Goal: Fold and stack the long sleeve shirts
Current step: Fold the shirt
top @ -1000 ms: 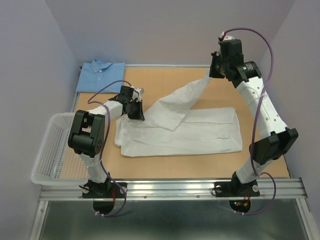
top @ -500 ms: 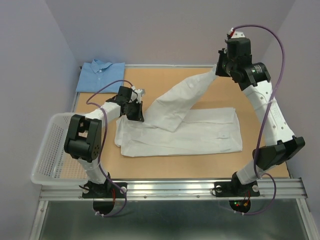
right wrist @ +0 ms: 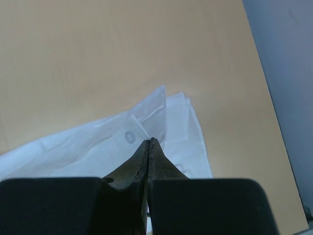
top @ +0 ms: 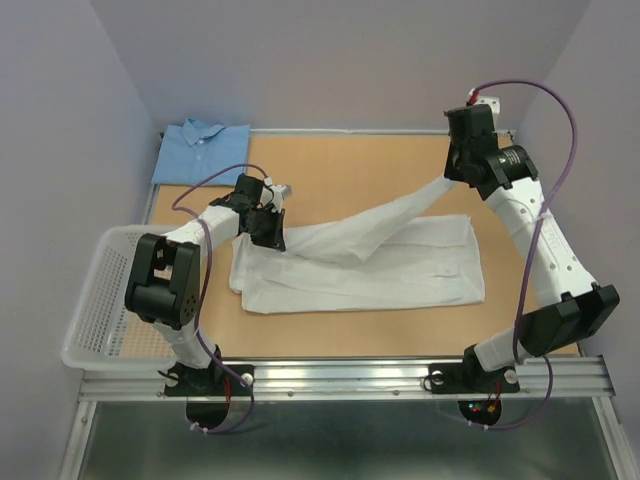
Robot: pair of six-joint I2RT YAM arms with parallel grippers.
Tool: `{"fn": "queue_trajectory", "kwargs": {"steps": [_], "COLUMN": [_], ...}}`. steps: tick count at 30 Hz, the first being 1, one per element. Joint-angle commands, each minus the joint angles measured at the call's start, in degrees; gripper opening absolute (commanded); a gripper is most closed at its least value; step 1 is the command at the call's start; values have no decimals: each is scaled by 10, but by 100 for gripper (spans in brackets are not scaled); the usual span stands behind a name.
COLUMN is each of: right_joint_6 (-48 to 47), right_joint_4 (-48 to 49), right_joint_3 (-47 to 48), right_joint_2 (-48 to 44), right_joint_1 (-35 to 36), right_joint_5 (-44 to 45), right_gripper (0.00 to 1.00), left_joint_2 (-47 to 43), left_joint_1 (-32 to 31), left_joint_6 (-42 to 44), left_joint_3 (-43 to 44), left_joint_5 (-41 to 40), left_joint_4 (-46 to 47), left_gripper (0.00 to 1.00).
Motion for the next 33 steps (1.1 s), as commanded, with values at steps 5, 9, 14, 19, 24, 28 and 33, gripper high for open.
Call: {"fn": "queue_trajectory", "kwargs": {"steps": [5,9,14,19,24,28,33], "right_joint_6": [17,27,52,88,50,11,-7], "right_joint_4": [76,136,165,170,176,188,227], "right_joint_3": [-172,-270,-368,-424,-374,-273,-238], "right_joint_2": [-23,-36,-48,-52,-67,-58,-60], "right_joint_1": [-3,-15,-33,-69,-72,-71,-72], "right_joint_5": [43,40,35,27,20,-5,-55], "right_gripper": [1,1,1,1,1,1,1], "left_joint_2": [-10,-6,-6,-6,-9,-10,-22], "left_joint_1": [1,1,1,1,3,9,13], "left_joint_6": [13,8,2,-2,-10,-18,-32], "left_joint_3": [3,0,-7,-5,-8,-8,-13], "left_joint_5": [-10,-5,-9,-18,-28,-22,-8], "left_joint_4": [-22,-23,-24,-27,-24,-20,1], "left_gripper": [3,7,11,12,12,12,12]}}
